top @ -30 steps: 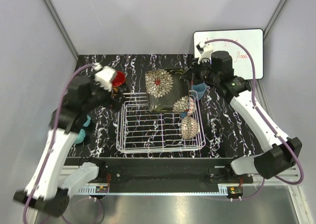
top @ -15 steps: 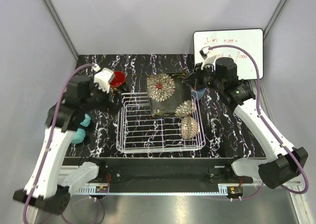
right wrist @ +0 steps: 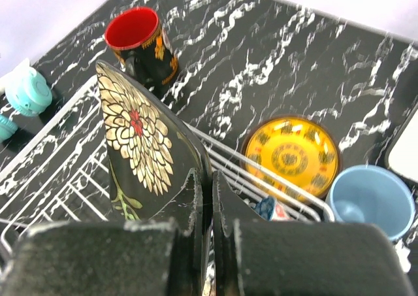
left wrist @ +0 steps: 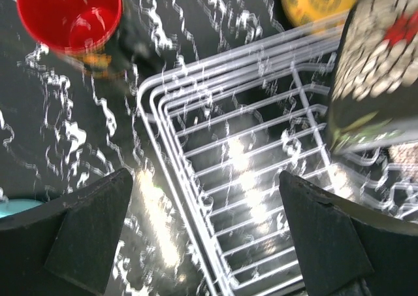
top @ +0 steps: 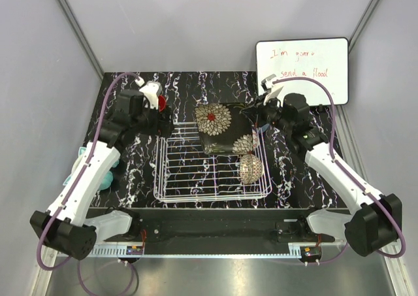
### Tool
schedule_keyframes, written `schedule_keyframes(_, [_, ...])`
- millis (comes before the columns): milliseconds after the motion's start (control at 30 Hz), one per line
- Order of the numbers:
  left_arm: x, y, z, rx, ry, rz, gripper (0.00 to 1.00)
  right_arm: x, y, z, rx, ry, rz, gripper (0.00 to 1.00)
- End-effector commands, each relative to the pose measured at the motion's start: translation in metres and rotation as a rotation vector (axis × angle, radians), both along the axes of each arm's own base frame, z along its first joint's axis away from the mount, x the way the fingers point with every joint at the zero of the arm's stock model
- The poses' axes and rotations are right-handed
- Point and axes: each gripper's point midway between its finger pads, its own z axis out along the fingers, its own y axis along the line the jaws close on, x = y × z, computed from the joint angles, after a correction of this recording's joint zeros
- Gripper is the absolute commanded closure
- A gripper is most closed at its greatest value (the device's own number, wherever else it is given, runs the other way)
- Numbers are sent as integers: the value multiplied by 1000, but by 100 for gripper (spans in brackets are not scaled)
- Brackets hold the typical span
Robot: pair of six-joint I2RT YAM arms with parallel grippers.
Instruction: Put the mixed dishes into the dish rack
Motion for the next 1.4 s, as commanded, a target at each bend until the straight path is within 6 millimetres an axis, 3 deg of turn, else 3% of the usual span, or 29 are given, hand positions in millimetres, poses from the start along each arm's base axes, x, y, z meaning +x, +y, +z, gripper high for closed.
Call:
schedule_keyframes(0, [12,-11,36,-90,-60,29,1,2,9,104,154,-359,49,100])
schedule_keyframes(167, [14,-13,30,-145,-126,50,1,14,15,107,160,-432,60,100])
schedule_keyframes(433, [18,-3,20,-85,-153,70,1,43,30,88,167,-547,82,100])
schedule_keyframes(733, [21,3,17,-73,-152,109,1,71,26,67,138,-609,3,100])
schedule_keyframes(1000, [27,5,18,-66,-167,125,1,65,15,46,99,-622,-38,100])
schedule_keyframes(1167, [40,0,18,-64,-179,121,1,55,8,19,81,-567,-49,100])
schedule_keyframes(1367, [65,-17,39,-94,-172,89,1,44,-2,-7,39,-528,-71,100])
